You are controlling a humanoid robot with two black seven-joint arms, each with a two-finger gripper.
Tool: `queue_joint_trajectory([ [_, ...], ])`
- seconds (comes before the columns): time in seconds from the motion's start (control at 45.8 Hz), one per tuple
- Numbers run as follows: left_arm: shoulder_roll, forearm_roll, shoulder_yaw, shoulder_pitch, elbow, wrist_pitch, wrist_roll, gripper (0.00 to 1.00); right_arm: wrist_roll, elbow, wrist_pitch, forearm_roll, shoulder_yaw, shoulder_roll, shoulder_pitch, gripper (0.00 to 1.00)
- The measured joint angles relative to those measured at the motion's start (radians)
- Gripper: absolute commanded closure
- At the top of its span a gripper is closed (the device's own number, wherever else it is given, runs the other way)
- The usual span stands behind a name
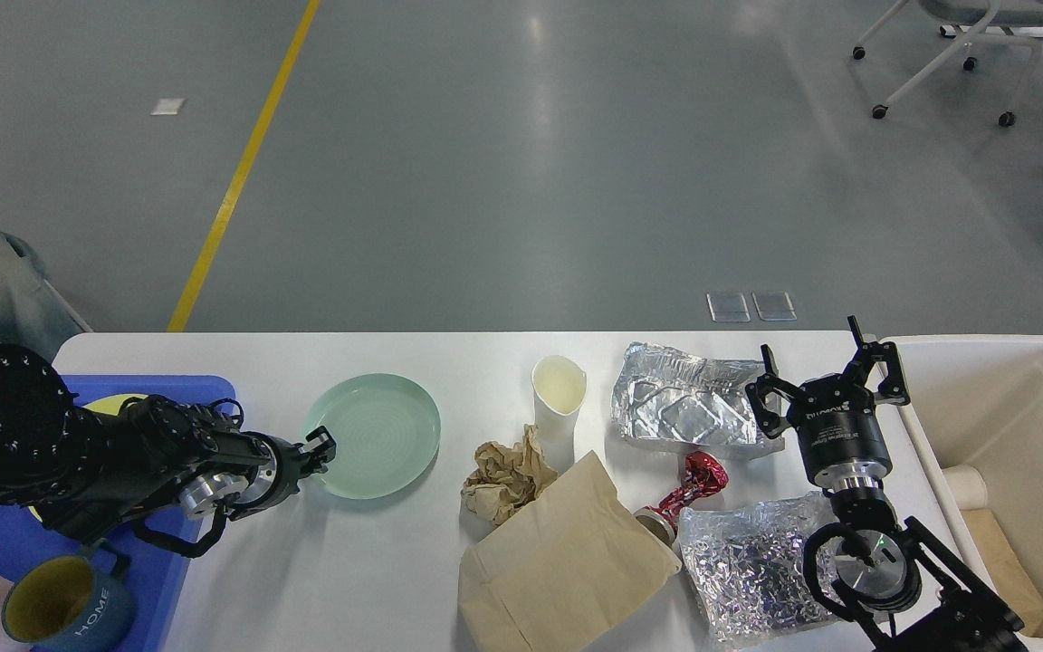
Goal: Tidy desktop
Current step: 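Grasp the edge of the pale green plate with the left gripper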
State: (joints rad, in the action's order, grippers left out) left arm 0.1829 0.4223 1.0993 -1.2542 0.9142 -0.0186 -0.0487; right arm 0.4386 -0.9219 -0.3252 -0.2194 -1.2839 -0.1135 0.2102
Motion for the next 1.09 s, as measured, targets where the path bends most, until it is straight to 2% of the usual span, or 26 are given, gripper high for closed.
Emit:
queue_joint_trajectory([
  [0.481,-0.003,0.01,-0.024,0.022,-0.014,0.0,0.001,0.63,0.0,0.0,0.0,0.0,0.0,0.0,0.0,0.0],
  [0.634,-0.003,0.015,-0.025,0.026,-0.019,-0.001,0.001,0.8,0.0,0.0,0.0,0.0,0.0,0.0,0.0,0.0],
  [0.743,-0.003,0.017,-0.025,0.027,-0.021,-0.001,0.001,0.87,0.0,0.0,0.0,0.0,0.0,0.0,0.0,0.0],
  [0.94,-0.002,0.016,-0.027,0.026,-0.021,0.006,0.001,0.95,0.0,0.0,0.0,0.0,0.0,0.0,0.0,0.0],
  [0.983,-0.003,0.016,-0.027,0.025,-0.022,0.007,0.001,1.0,0.0,0.0,0.0,0.0,0.0,0.0,0.0,0.0],
  [1.093,-0.003,0.015,-0.028,0.025,-0.021,0.009,0.001,1.0,0.0,0.0,0.0,0.0,0.0,0.0,0.0,0.0],
])
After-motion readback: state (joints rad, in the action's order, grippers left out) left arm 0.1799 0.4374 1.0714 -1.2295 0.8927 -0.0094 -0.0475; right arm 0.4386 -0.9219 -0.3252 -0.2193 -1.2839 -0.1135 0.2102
